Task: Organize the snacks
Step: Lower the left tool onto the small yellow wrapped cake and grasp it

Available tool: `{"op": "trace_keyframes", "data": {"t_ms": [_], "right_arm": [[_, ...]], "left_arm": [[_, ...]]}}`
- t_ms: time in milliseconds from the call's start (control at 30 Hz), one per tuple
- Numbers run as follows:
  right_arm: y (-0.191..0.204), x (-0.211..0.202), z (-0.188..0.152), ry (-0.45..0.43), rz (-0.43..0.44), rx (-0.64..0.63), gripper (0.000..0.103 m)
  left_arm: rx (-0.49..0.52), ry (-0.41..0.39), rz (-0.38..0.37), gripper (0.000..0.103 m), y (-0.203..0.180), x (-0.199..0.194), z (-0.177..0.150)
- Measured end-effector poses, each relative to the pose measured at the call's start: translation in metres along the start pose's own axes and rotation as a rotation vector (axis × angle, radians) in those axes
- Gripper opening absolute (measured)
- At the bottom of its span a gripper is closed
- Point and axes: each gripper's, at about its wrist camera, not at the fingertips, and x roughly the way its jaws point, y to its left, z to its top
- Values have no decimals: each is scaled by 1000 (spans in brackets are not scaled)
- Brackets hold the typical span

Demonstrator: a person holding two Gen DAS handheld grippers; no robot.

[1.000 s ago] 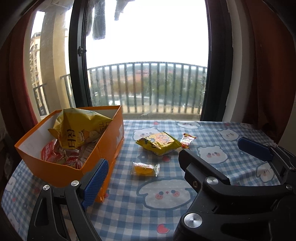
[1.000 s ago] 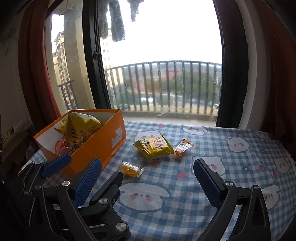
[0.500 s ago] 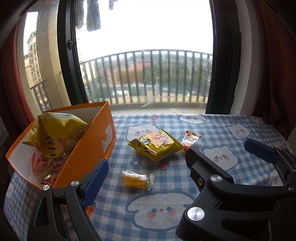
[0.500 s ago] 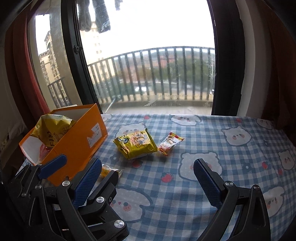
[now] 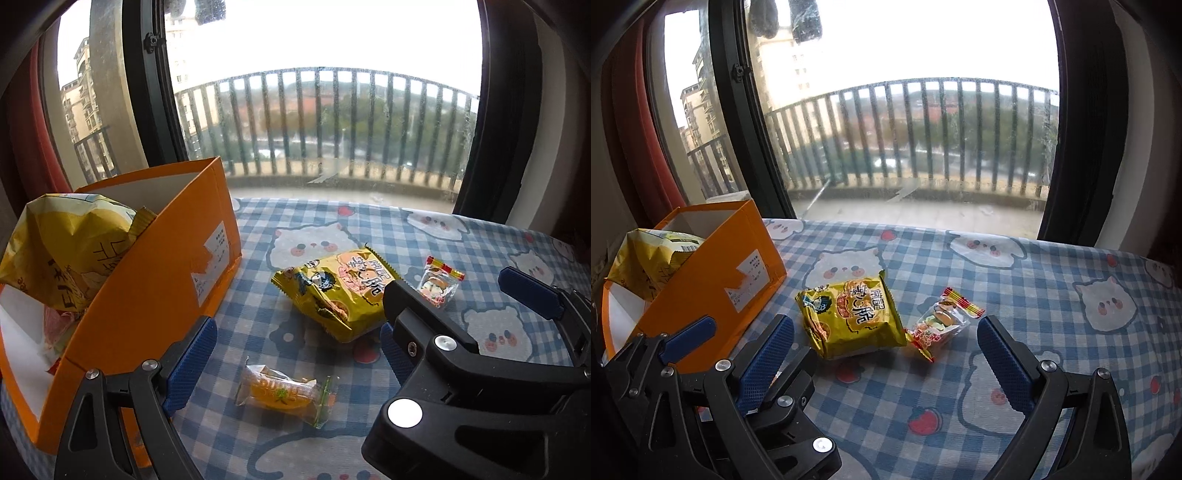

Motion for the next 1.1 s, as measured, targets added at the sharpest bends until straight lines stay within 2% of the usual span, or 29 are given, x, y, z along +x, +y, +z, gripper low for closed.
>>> {"op": "trace_keyframes", "data": {"t_ms": [333, 433, 533, 600, 933, 1100], "right_arm": [[-3, 31, -17, 42, 26, -1, 101], [-3, 36, -22, 58, 27, -3, 101], [-4, 41, -27, 80, 35, 8, 101], [-4, 41, -28, 85, 37, 7, 101], [-1, 37, -30, 84, 42, 10, 101], [-1, 35, -28, 78, 38, 9, 101]], "left_arm": [[-25, 94, -14, 90, 7, 29, -16], [-40, 154, -40, 89, 8, 39, -22], [-32, 141, -32, 89, 7, 38, -24], [-34, 138, -39, 87, 7, 36, -26], [-21, 137, -72, 54, 9, 27, -25], [-26, 137, -70, 52, 9, 25, -24]]}}
